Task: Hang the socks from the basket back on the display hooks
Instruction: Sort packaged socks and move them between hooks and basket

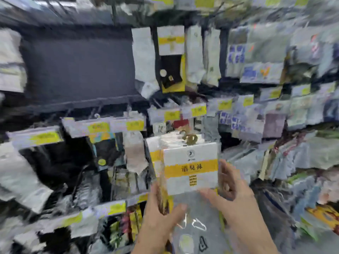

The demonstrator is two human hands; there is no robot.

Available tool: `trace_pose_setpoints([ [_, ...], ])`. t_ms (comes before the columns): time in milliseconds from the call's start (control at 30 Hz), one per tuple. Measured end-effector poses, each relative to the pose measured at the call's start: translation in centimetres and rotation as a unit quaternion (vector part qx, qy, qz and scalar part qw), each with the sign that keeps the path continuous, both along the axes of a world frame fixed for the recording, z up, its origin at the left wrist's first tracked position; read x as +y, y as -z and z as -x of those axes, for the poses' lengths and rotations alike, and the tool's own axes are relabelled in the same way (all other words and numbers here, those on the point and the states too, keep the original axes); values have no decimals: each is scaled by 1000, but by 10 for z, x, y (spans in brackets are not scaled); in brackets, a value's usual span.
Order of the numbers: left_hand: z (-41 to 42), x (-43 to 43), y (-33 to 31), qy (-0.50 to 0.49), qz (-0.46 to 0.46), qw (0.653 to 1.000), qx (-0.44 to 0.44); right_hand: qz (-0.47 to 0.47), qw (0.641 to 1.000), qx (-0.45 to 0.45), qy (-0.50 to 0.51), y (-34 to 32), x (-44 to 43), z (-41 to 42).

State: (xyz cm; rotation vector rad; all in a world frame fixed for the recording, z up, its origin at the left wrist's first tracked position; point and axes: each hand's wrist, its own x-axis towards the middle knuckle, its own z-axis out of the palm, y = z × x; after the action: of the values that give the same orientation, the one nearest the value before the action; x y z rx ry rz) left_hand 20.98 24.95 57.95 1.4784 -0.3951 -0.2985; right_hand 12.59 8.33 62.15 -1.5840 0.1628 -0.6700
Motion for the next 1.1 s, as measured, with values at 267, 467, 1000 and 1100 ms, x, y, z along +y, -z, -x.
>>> trace_pose_setpoints([
  [267,-26,31,-81,-20,103,988,-113,64,991,-105,53,-81,46,-32],
  [467,-53,5,-132,-19,161,982,-97,14,988,-152,-3,-124,15,-62],
  [1000,-110,-95,-168,-154,129,971,-130,-64,967,-147,-199,-137,-110,-139],
  [1100,-112,-102,-165,-182,128,967,-127,-80,959,-138,-234,-135,-124,-150],
])
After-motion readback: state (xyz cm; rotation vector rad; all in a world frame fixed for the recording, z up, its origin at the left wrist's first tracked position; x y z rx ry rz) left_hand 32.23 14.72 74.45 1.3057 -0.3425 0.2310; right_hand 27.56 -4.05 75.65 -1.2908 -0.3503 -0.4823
